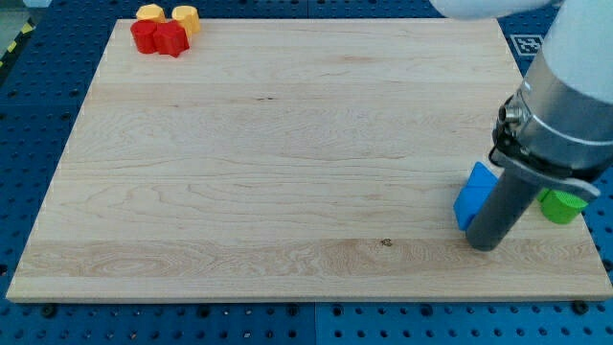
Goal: Move the blue blocks to the top left of the board
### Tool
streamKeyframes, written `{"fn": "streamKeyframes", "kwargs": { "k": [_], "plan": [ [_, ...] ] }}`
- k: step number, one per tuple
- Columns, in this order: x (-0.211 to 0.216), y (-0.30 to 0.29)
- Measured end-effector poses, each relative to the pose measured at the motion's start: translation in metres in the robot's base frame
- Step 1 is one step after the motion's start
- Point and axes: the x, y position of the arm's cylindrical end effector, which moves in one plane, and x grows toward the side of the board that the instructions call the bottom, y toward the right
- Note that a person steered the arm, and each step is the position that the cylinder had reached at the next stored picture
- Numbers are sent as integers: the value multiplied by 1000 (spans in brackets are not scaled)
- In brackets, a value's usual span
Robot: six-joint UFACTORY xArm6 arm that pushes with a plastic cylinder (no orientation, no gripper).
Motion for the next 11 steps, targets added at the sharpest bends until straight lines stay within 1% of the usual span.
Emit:
{"fn": "streamKeyframes", "kwargs": {
  "k": [3,5,7,8,9,11],
  "plan": [
    [-50,11],
    [-98,32],
    [-156,51],
    [-183,51],
    [-202,47],
    [-210,8]
  ]
}}
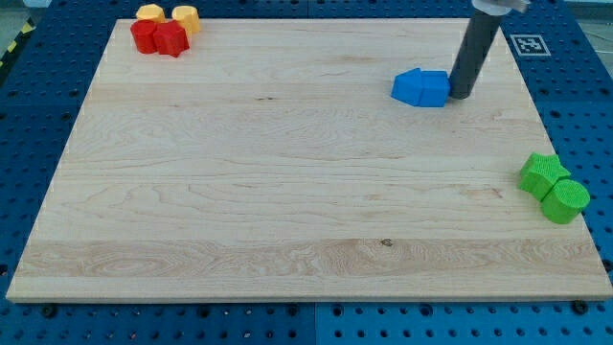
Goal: Move the blue blocks to the top left of the board
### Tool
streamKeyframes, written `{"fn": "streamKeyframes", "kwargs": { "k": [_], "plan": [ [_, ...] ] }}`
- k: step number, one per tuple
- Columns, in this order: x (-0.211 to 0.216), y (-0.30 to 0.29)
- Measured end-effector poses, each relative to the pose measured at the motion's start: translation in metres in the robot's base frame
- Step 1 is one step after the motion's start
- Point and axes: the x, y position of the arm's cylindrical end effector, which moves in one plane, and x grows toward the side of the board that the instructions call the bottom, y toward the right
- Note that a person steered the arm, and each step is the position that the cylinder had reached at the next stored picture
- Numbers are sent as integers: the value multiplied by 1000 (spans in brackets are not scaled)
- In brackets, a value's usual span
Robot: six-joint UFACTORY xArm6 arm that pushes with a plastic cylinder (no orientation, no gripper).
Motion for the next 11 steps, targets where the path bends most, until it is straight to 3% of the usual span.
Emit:
{"fn": "streamKeyframes", "kwargs": {
  "k": [3,7,11],
  "plan": [
    [-17,-76],
    [-9,-105],
    [-25,-200]
  ]
}}
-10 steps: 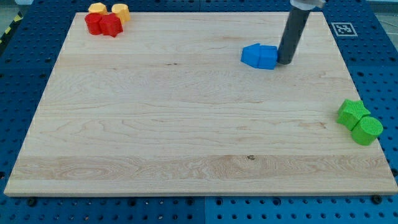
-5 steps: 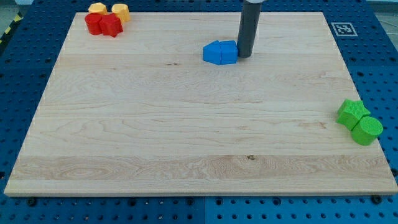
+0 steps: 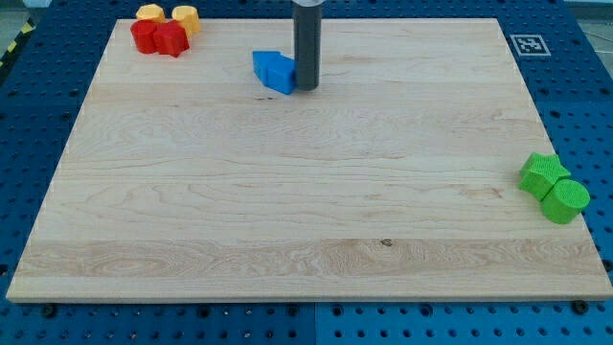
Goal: Move the blue blocks to the top left of the board
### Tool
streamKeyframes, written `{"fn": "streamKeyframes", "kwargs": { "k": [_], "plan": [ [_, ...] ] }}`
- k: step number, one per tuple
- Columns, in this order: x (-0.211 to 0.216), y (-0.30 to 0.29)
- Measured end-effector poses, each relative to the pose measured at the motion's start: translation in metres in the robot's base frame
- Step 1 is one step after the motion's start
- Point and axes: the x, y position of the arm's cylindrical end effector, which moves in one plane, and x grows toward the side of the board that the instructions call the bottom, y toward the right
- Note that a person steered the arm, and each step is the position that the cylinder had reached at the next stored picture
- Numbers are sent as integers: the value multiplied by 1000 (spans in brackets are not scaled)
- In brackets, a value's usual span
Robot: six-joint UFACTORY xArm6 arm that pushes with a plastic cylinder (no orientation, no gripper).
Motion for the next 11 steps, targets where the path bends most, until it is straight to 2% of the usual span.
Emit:
{"fn": "streamKeyframes", "kwargs": {
  "k": [1,3,7,11],
  "plan": [
    [-25,-11],
    [-43,-15],
    [-35,-10],
    [-30,-116]
  ]
}}
